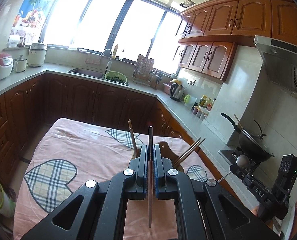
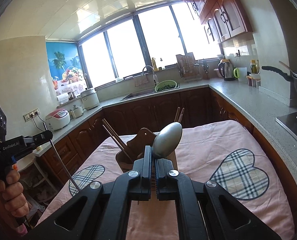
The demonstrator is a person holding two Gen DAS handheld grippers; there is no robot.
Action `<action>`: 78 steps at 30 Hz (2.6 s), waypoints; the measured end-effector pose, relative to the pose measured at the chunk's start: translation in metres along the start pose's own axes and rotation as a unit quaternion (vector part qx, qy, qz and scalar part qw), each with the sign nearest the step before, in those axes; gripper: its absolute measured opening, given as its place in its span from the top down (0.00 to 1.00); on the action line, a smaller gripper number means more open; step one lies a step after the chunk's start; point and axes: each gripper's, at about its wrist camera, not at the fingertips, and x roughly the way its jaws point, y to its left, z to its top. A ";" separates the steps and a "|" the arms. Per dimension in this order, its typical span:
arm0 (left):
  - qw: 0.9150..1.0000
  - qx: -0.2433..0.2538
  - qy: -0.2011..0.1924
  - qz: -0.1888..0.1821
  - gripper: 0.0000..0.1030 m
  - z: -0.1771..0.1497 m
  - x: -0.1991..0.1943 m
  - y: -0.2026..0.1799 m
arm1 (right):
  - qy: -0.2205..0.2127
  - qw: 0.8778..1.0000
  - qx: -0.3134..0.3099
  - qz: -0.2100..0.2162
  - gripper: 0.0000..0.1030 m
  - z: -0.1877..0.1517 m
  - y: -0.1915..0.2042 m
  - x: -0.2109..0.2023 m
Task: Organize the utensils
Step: 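Carry the chopstick and spoon with both tools up over the wooden holder, then drop the spoon and chopstick into the holder and open both tools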
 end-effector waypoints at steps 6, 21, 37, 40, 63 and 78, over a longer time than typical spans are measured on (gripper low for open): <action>0.999 0.004 -0.034 0.003 0.97 0.020 0.023 0.002 | -0.024 1.000 -0.013 -0.007 0.98 0.027 -0.002 0.013; 0.997 0.022 -0.070 0.018 0.97 0.022 0.113 -0.001 | -0.026 0.998 -0.053 -0.014 0.98 0.049 0.001 0.065; 0.998 0.007 -0.047 0.045 0.97 -0.019 0.199 -0.004 | 0.026 0.995 -0.092 -0.016 0.98 0.013 0.010 0.124; 0.998 0.011 -0.034 0.043 0.97 -0.024 0.210 -0.007 | 0.043 0.995 -0.092 -0.013 0.98 0.003 0.009 0.135; 0.999 0.019 0.002 0.046 0.97 -0.022 0.218 0.017 | 0.107 0.993 -0.052 0.004 0.93 -0.014 -0.013 0.163; 0.999 0.011 -0.001 0.048 0.68 -0.024 0.200 0.015 | 0.111 0.993 -0.021 0.012 0.91 -0.019 -0.021 0.153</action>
